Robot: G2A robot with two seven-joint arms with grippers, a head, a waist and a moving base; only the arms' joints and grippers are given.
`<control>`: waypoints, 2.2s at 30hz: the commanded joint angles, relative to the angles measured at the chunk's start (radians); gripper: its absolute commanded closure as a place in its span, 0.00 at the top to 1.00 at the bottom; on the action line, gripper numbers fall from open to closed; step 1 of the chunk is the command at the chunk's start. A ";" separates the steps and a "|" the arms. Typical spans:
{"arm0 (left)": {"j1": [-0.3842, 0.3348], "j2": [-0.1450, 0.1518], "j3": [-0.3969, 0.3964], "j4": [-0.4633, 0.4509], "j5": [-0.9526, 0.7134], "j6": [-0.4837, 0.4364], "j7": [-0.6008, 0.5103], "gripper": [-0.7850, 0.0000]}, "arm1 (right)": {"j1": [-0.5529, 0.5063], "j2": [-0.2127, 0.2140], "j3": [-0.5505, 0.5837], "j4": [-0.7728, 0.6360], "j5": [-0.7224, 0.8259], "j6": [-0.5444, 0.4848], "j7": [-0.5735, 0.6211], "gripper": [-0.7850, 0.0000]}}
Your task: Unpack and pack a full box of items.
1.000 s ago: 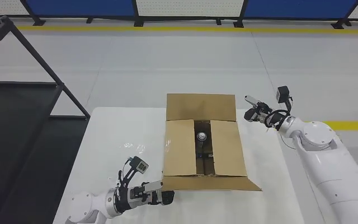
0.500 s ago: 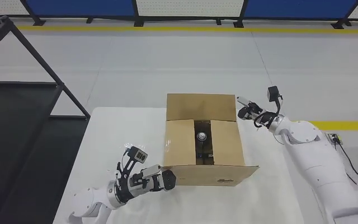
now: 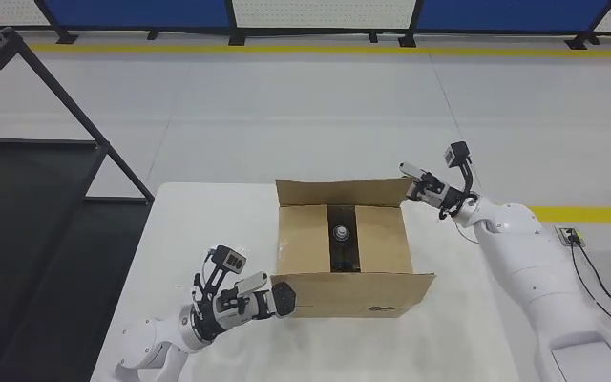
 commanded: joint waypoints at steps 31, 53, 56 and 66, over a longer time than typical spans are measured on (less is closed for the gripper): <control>-0.018 -0.016 0.020 0.009 -0.011 -0.045 0.219 1.00 | -0.160 0.176 0.049 -0.481 -0.028 0.114 0.175 1.00; -0.068 -0.041 0.074 0.074 0.043 -0.037 0.433 1.00 | -0.131 0.182 -0.034 -0.382 0.090 0.301 0.362 1.00; -0.074 -0.044 0.080 0.079 0.039 -0.038 0.440 1.00 | -0.119 0.175 -0.041 -0.363 0.105 0.314 0.375 1.00; -0.086 -0.053 0.092 0.091 0.069 -0.021 0.501 1.00 | -0.121 0.182 -0.030 -0.397 0.118 0.348 0.409 1.00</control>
